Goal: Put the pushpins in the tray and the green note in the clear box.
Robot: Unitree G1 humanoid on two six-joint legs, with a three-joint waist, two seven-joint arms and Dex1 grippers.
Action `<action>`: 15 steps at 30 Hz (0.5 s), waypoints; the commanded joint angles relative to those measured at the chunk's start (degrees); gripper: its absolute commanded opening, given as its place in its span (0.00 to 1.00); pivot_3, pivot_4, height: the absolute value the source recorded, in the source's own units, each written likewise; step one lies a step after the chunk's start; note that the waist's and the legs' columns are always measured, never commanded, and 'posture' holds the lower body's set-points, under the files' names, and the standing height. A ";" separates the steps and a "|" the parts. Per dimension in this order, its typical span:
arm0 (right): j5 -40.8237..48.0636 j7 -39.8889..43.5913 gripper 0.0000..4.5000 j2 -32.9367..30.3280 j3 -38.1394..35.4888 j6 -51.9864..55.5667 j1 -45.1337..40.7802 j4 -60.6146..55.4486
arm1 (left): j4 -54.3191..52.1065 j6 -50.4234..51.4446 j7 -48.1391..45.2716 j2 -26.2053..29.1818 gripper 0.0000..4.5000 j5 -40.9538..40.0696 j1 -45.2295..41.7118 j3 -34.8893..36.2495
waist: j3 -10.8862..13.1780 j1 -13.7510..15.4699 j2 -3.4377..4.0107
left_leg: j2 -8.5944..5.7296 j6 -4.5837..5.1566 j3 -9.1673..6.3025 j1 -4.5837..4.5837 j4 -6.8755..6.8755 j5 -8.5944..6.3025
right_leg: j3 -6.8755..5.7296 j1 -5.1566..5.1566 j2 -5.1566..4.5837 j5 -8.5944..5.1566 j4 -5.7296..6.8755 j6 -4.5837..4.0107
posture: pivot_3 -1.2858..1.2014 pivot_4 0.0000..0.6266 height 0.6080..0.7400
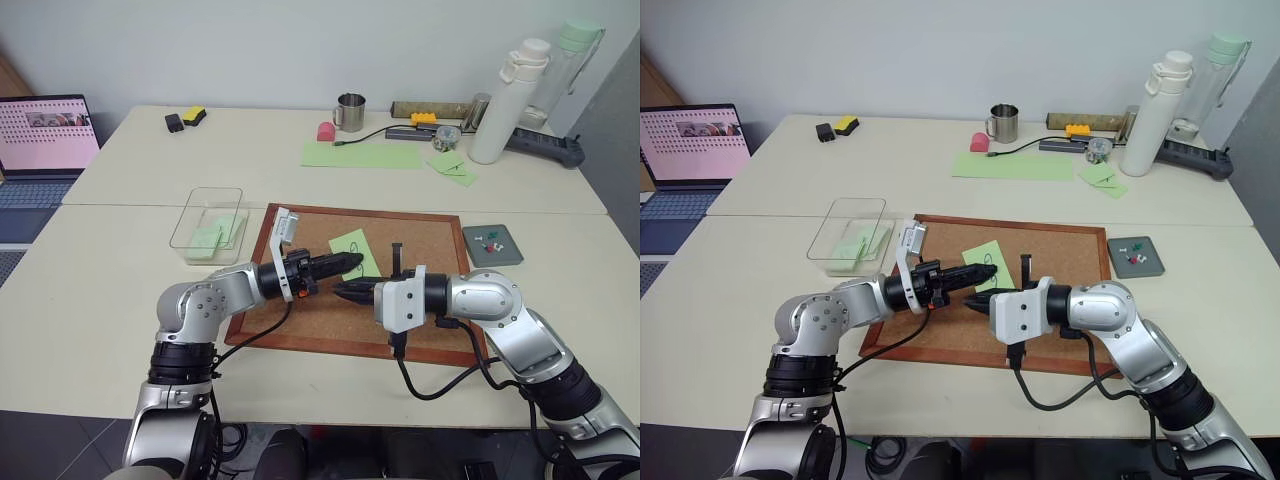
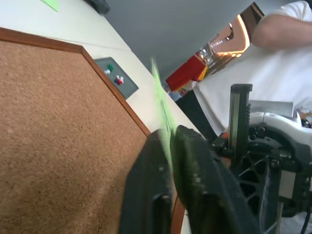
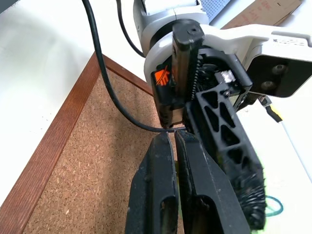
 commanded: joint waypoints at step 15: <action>12.75 -20.66 0.00 8.40 -27.47 27.66 9.29 -7.44 | -1.01 -14.85 -6.02 1.29 0.01 11.98 -5.00 -7.02 | 0.03 0.33 -0.08 | -0.04 0.02 0.03 -0.03 -0.01 -0.01 | 0.03 -0.01 -0.02 0.00 0.00 0.00 | 0.52 0.24 1.00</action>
